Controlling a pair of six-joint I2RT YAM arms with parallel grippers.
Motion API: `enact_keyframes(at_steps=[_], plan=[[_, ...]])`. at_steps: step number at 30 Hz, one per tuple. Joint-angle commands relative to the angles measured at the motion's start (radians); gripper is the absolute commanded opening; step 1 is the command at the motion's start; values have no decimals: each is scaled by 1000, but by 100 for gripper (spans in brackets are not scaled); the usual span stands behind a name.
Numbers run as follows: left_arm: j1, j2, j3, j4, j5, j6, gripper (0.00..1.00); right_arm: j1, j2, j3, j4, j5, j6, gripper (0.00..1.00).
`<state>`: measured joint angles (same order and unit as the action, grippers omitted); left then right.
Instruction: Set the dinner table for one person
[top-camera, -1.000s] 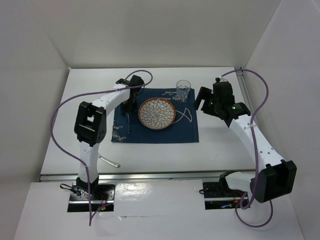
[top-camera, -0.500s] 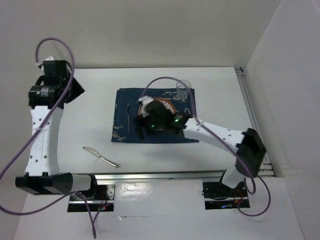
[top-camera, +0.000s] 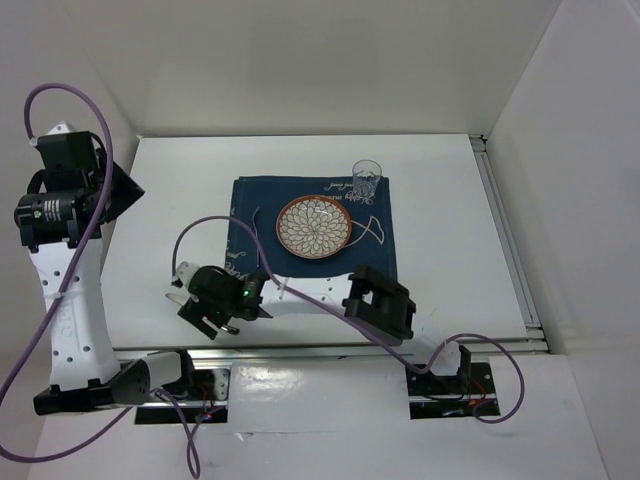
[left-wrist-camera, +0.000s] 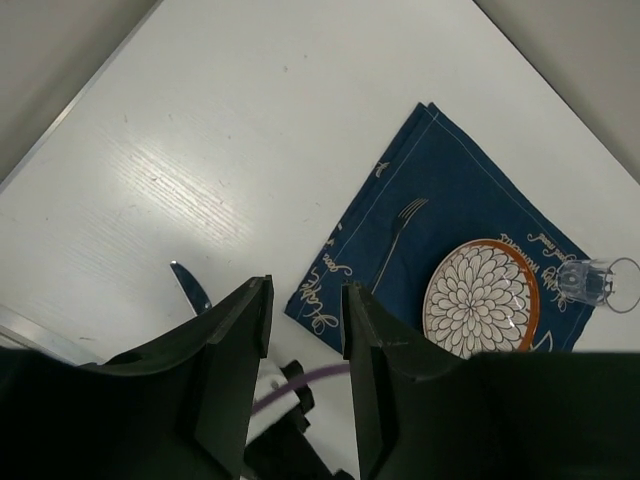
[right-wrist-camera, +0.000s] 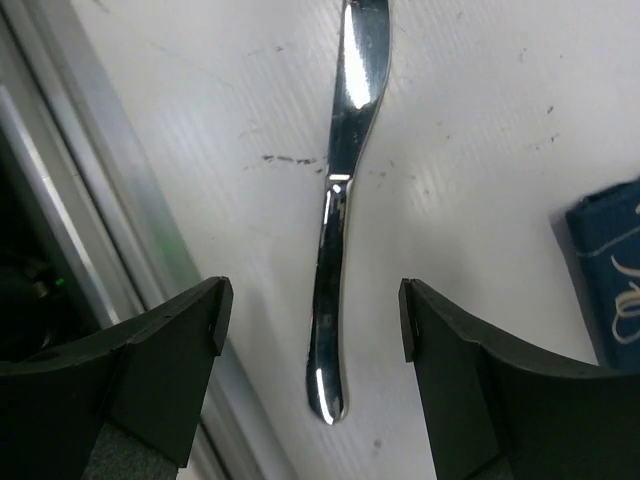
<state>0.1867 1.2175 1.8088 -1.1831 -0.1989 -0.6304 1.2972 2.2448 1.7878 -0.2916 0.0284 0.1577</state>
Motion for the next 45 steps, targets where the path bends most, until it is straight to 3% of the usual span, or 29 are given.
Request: enact_keyframes(at_steps=[1,11,16,24,31,36,45], plan=[[5,-48,21,-12,15,18,50,1,67,96,9,63,-37,79],[5,-49,-11,-3,44,18,50,1,160,138,-41,105,-46,66],[5,-49,-11,8,53,18,50,10,160,85,-79,149,-46,47],[5,-49,-11,8,72,18,50,39,137,12,-135,223,-46,42],[5,-49,-29,17,81,18,50,39,148,31,-156,260,-46,10],[5,-49,-29,17,81,18,50,39,38,1,-98,278,-73,0],[5,-58,-9,17,90,18,50,18,-149,-79,23,312,-90,0]])
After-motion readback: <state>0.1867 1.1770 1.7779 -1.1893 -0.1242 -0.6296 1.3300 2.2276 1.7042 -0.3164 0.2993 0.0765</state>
